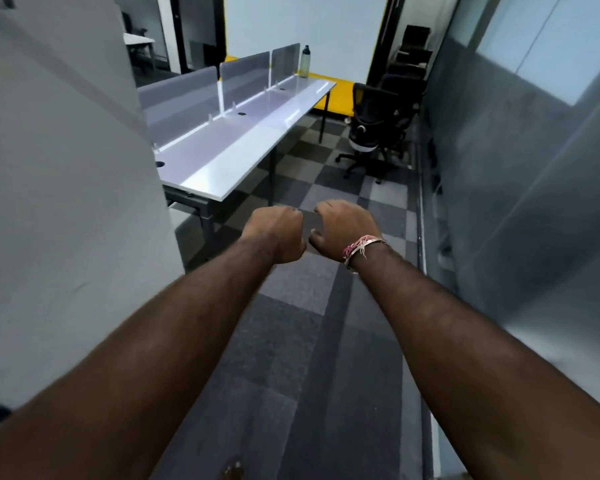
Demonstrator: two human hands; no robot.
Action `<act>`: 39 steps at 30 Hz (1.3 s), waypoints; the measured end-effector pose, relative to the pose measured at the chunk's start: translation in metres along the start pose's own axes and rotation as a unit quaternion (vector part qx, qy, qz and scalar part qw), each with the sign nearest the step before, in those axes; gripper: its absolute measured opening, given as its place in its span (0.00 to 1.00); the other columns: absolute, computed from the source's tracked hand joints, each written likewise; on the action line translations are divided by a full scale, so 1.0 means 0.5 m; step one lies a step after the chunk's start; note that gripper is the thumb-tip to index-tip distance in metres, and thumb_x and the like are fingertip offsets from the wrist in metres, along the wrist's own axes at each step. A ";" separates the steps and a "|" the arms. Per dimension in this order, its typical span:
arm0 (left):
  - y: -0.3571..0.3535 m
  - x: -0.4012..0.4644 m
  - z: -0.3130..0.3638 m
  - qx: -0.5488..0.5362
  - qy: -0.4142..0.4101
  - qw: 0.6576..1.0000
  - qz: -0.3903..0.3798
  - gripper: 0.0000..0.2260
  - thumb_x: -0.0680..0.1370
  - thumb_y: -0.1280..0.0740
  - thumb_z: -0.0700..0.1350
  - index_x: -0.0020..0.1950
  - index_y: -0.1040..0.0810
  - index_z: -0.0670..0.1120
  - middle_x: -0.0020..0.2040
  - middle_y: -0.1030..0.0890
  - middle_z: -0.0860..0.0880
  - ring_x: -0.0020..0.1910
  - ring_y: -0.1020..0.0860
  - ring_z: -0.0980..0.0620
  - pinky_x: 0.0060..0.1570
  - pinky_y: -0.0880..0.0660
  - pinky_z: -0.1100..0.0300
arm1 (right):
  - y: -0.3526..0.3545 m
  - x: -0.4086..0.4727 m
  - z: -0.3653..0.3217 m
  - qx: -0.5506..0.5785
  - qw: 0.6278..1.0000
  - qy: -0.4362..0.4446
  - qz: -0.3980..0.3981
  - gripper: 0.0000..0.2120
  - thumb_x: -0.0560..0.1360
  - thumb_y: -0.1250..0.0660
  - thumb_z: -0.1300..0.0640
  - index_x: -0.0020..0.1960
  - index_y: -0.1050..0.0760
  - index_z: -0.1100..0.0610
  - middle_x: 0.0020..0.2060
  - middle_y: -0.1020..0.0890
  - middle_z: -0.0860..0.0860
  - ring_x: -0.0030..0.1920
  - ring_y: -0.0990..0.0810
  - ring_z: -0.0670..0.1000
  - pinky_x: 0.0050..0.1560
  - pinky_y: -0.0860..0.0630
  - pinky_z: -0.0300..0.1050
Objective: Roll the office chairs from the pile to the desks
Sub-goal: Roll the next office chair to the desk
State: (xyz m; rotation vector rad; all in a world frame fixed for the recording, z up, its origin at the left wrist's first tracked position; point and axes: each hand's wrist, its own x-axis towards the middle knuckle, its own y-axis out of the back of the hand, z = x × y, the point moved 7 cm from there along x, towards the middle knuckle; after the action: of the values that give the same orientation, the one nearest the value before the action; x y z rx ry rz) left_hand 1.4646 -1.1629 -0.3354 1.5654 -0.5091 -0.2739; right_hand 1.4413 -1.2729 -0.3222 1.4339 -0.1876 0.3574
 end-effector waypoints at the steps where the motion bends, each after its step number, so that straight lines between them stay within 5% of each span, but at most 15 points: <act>1: -0.004 0.032 -0.004 -0.003 -0.004 1.000 -0.001 0.14 0.80 0.33 0.57 0.60 0.21 0.49 0.52 0.18 0.47 0.48 0.19 0.48 0.47 0.19 0.49 | -0.013 0.023 0.014 0.000 1.000 -0.008 -0.001 0.16 0.71 0.37 0.44 0.53 0.24 0.53 0.46 0.19 0.50 0.46 0.21 0.53 0.44 0.24 0.46; 4: -0.011 0.160 -0.013 -0.013 -0.030 0.999 -0.002 0.11 0.80 0.33 0.55 0.57 0.20 0.50 0.47 0.19 0.49 0.44 0.20 0.49 0.47 0.18 0.49 | -0.046 0.108 0.074 -0.009 0.999 -0.037 -0.003 0.17 0.72 0.36 0.43 0.53 0.24 0.53 0.46 0.19 0.50 0.46 0.21 0.53 0.44 0.24 0.46; 16: -0.074 0.624 0.042 -0.039 -0.111 0.992 0.035 0.18 0.78 0.31 0.56 0.65 0.21 0.49 0.57 0.17 0.47 0.53 0.18 0.46 0.50 0.19 0.48 | -0.206 0.356 0.348 0.007 0.991 -0.133 -0.007 0.25 0.74 0.35 0.47 0.67 0.28 0.57 0.64 0.23 0.54 0.64 0.25 0.54 0.63 0.26 0.50; 29: -0.110 1.196 0.189 -0.041 -0.127 0.991 0.024 0.18 0.79 0.31 0.53 0.66 0.23 0.47 0.60 0.19 0.46 0.57 0.20 0.46 0.55 0.21 0.50 | -0.393 0.751 0.777 -0.003 0.992 -0.123 -0.018 0.14 0.72 0.36 0.50 0.55 0.27 0.55 0.51 0.21 0.53 0.53 0.23 0.54 0.51 0.26 0.49; 39: -0.221 1.644 0.130 -0.022 -0.121 0.992 -0.009 0.16 0.79 0.31 0.54 0.64 0.22 0.48 0.58 0.19 0.46 0.55 0.19 0.46 0.53 0.20 0.49 | -0.602 1.105 0.984 0.003 0.990 -0.137 -0.035 0.18 0.73 0.35 0.50 0.60 0.27 0.56 0.56 0.21 0.53 0.56 0.23 0.55 0.55 0.24 0.51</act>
State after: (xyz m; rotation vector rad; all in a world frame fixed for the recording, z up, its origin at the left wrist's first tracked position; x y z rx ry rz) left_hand 2.1641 -1.6131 -0.3387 1.5017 -0.6727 -0.4890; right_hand 2.1048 -1.7168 -0.3501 1.4878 -0.3590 0.1024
